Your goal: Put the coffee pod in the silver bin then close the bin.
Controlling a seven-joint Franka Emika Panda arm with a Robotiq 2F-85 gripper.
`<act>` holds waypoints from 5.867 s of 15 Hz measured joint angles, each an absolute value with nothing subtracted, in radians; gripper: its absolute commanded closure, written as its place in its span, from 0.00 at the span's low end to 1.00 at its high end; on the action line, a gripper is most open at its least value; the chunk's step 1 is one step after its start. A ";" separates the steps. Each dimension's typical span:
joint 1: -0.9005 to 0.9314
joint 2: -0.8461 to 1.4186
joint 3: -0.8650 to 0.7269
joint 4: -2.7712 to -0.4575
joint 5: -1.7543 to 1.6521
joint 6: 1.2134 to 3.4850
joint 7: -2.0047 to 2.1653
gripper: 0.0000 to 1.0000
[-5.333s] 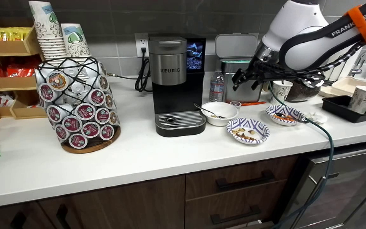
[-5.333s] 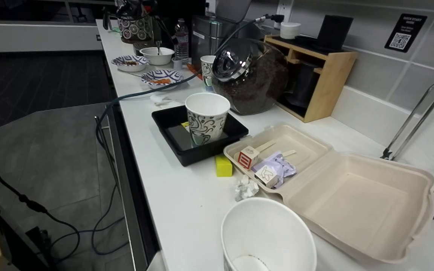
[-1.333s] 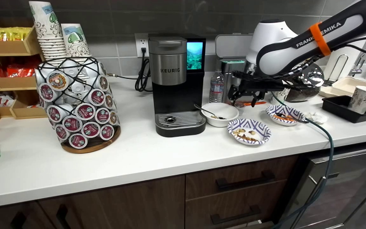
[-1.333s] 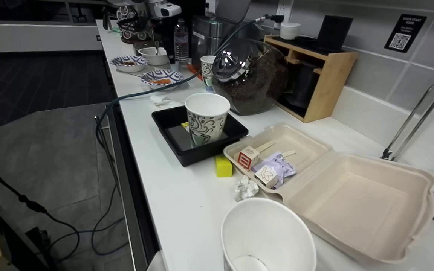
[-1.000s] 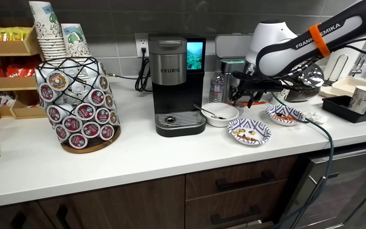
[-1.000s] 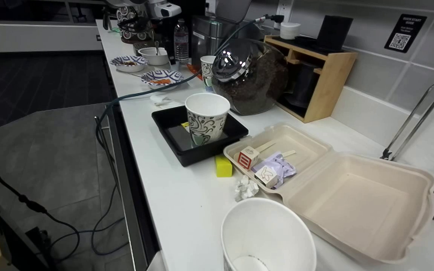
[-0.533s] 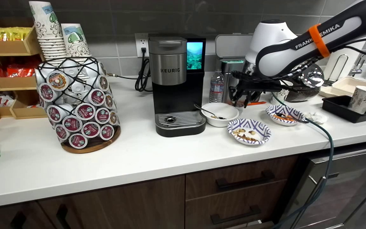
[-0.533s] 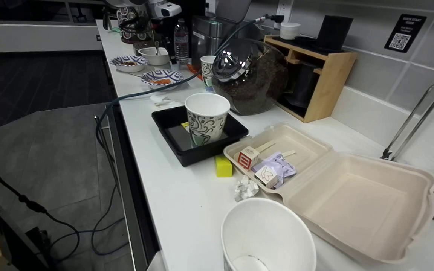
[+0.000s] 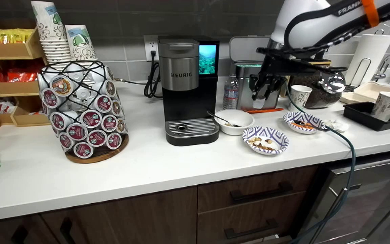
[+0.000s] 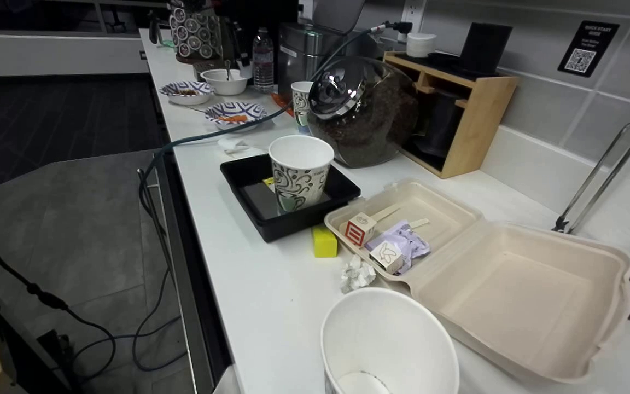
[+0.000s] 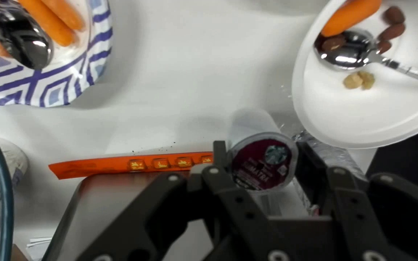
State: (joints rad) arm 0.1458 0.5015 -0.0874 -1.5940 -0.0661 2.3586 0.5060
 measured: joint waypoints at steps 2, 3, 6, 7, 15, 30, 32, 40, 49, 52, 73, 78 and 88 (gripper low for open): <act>0.115 0.424 -0.051 -1.617 -0.018 2.269 0.391 0.76; 0.097 0.385 -0.033 -1.625 0.011 2.219 0.327 0.76; 0.052 0.279 -0.009 -1.631 0.076 2.130 0.203 0.76; 0.040 0.253 -0.009 -1.628 0.095 2.130 0.193 0.76; -0.019 0.277 -0.016 -1.488 0.185 2.201 0.231 0.51; 0.018 0.503 -0.127 -1.205 -0.026 2.262 0.531 0.76; 0.029 0.556 -0.138 -1.149 -0.042 2.233 0.560 0.76; 0.031 0.752 -0.176 -0.943 -0.044 2.168 0.614 0.76; 0.031 0.877 -0.209 -0.781 -0.043 2.064 0.667 0.00; 0.030 0.872 -0.208 -0.738 -0.038 2.033 0.668 0.00; -0.117 0.759 -0.041 -0.964 0.103 2.393 0.055 0.00; -0.142 0.676 -0.057 -1.134 0.126 2.512 0.077 0.00; -0.364 0.475 0.089 -1.326 0.386 2.383 -0.250 0.00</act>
State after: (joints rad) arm -0.3644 0.4746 0.0887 -1.3261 0.3857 2.3833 -0.2502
